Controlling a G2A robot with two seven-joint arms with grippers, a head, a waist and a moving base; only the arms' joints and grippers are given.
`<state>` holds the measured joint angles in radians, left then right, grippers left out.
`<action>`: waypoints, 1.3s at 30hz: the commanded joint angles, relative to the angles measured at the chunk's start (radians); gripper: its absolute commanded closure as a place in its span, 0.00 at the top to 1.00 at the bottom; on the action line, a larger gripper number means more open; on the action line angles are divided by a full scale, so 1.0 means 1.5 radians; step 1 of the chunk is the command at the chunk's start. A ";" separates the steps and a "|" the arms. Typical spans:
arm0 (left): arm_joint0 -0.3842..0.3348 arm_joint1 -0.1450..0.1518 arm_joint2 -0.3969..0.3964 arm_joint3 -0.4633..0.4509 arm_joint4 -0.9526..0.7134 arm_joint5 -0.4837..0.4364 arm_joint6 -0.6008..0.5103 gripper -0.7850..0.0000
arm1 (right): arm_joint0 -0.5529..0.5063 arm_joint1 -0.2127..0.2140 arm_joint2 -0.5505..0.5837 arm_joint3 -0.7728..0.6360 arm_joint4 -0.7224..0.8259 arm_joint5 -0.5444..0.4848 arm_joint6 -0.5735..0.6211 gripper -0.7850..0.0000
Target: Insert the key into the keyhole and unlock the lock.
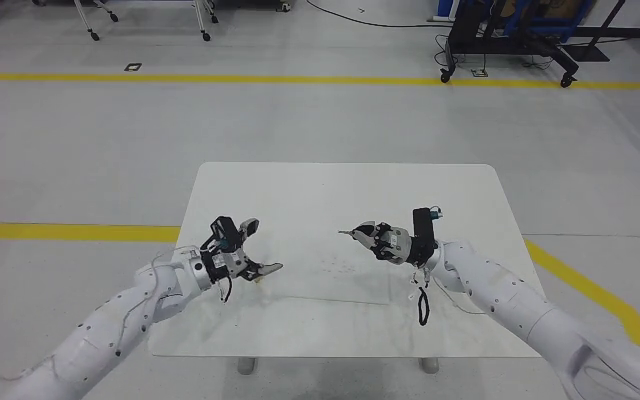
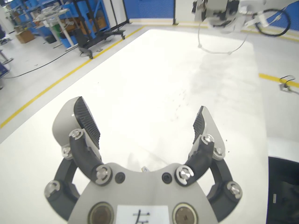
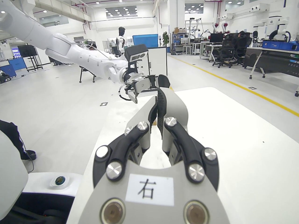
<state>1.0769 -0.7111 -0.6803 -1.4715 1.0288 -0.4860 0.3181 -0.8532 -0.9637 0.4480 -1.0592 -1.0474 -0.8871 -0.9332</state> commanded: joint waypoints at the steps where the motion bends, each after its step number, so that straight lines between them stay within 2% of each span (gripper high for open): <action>1: 0.063 0.028 -0.047 -0.086 -0.006 0.045 -0.069 1.00 | 0.000 0.000 0.000 0.000 0.000 0.000 0.000 0.00; 3: 0.123 0.053 -0.093 -0.153 -0.002 0.094 -0.137 1.00 | 0.000 0.000 0.000 0.000 0.000 0.000 0.000 0.00; 7: 0.195 0.078 -0.145 -0.221 -0.002 0.145 -0.245 1.00 | 0.000 0.000 0.000 0.000 0.000 0.000 0.000 0.00; 10: 0.228 0.089 -0.175 -0.247 -0.020 0.152 -0.302 0.99 | 0.000 0.000 0.000 0.000 0.000 0.000 0.000 0.00; 13: 0.239 0.091 -0.193 -0.246 -0.035 0.155 -0.334 0.86 | 0.000 0.000 0.000 0.000 0.000 0.000 0.000 0.00; 16: 0.238 0.088 -0.199 -0.236 -0.052 0.141 -0.342 0.74 | 0.000 0.000 0.000 0.000 0.000 0.000 0.000 0.00; 18: 0.229 0.083 -0.196 -0.226 -0.063 0.119 -0.361 0.72 | 0.000 0.000 0.000 0.000 0.000 0.000 0.000 0.00; 20: 0.217 0.078 -0.191 -0.212 -0.068 0.110 -0.380 0.63 | 0.000 0.000 0.000 0.000 0.000 0.000 0.000 0.00; 25: 0.184 0.061 -0.171 -0.196 -0.071 0.103 -0.418 0.53 | 0.000 0.000 0.000 0.000 0.000 0.000 0.000 0.00; 39: 0.112 0.016 -0.117 -0.146 -0.080 0.090 -0.492 0.42 | 0.000 0.000 0.000 0.000 0.000 0.000 0.000 0.00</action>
<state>1.2517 -0.6823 -0.8601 -1.6978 0.9083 -0.3561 -0.4158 -0.8532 -0.9637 0.4480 -1.0592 -1.0474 -0.8870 -0.9333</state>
